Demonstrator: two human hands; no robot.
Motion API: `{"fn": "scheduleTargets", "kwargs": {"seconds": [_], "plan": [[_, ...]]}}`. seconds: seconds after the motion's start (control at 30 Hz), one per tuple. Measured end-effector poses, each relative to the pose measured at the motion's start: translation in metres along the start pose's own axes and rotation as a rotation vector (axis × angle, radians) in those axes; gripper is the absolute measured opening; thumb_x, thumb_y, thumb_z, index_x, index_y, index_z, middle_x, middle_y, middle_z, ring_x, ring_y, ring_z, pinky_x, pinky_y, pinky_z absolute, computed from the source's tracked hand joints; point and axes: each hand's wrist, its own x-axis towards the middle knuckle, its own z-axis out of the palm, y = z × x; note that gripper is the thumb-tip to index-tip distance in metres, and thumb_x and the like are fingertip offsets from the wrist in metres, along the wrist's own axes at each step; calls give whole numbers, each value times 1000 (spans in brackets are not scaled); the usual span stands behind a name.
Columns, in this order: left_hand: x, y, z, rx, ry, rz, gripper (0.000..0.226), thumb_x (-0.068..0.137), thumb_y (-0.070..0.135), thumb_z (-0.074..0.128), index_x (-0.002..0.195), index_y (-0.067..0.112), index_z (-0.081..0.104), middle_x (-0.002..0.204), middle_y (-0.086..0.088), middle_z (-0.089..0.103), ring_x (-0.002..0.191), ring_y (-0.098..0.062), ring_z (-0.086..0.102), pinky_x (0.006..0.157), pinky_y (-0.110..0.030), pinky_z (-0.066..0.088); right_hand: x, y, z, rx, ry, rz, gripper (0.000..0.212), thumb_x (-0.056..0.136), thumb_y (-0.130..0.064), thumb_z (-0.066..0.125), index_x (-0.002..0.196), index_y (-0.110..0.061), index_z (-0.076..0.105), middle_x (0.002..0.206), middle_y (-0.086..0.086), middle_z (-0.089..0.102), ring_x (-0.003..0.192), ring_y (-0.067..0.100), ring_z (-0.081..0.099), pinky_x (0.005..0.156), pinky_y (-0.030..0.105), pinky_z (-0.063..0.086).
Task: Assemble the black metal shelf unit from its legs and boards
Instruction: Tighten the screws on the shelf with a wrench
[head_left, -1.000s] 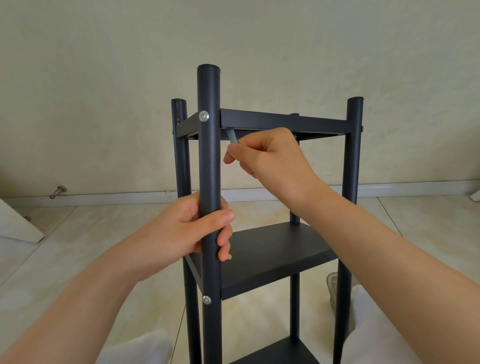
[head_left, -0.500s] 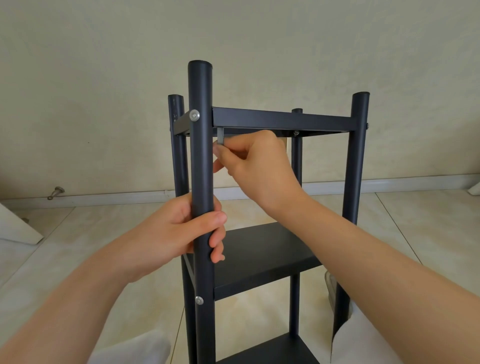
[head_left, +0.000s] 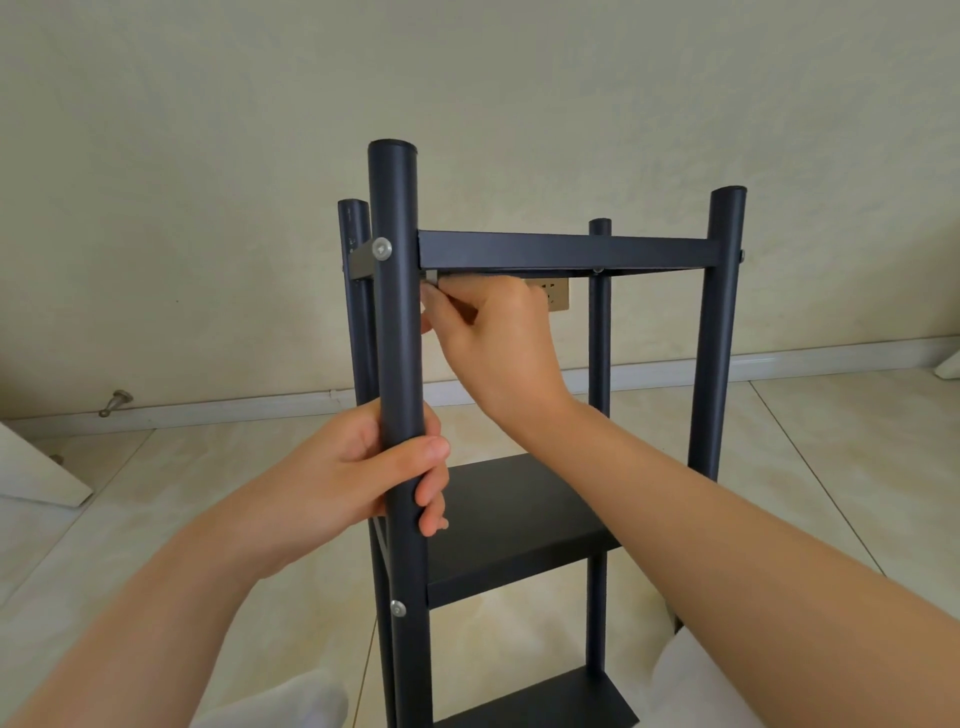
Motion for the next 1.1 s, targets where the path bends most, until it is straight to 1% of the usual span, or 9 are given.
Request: {"fn": "scheduleTargets", "kwargs": {"seconds": [0.13,0.23,0.47,0.6,0.67,0.8,0.9,1.03,1.1], "plan": [[1,-1,0,19,14,5,22,85,49,66,83,29,60,71,-5,59,66,-25,65,80,-42,60,-1,-5,-11,-34,-95,74,35,95,-12,57,66,6,65,58,16,62,55,25,54,64,37,46],[2,-2,-1,19,19,7,22,86,50,65,83,29,59,71,-4,59,66,-25,64,80,-42,60,-3,-11,-21,4,-152,129,33,93,-15,58,71,8,66,65,24,62,67,36,58,67,39,47],[2,-2,0,19,35,2,29,87,51,62,80,24,56,71,-4,59,65,-23,63,80,-42,60,-2,-20,-32,42,-200,200,30,92,-16,60,73,5,69,67,23,62,59,28,50,55,21,41],[3,-1,1,19,39,-4,29,86,52,62,79,24,57,70,-5,59,65,-23,63,81,-42,60,0,-24,-31,103,-233,267,28,90,-14,61,66,-2,71,50,5,58,44,3,44,49,9,35],[2,-1,1,22,38,-6,30,86,52,62,78,24,57,70,-6,59,65,-23,63,81,-42,60,2,-25,-29,151,-244,312,29,90,-13,61,62,-10,70,44,-6,53,40,1,45,47,9,33],[2,-1,1,13,37,-6,30,87,51,62,80,23,57,71,-7,58,65,-24,63,80,-41,60,1,-25,-26,171,-216,285,39,91,-11,61,52,-16,63,44,-7,56,39,2,45,50,12,34],[2,-1,1,14,39,-5,30,86,51,63,81,23,57,71,-6,58,64,-24,62,79,-41,60,-2,-24,-23,160,-181,231,37,93,-11,60,58,-4,66,52,1,62,42,2,46,53,11,37],[2,0,2,13,38,1,26,86,51,62,78,27,58,70,-6,57,63,-23,62,79,-40,59,-8,-18,-14,153,-151,194,35,98,-12,58,66,-1,69,37,-19,47,41,1,46,54,8,35],[2,0,2,11,38,3,24,86,50,62,78,28,58,70,-6,57,63,-23,61,79,-40,60,-9,-16,-10,149,-130,179,33,98,-13,58,71,-1,72,41,-20,48,43,-1,47,56,9,36]]}}
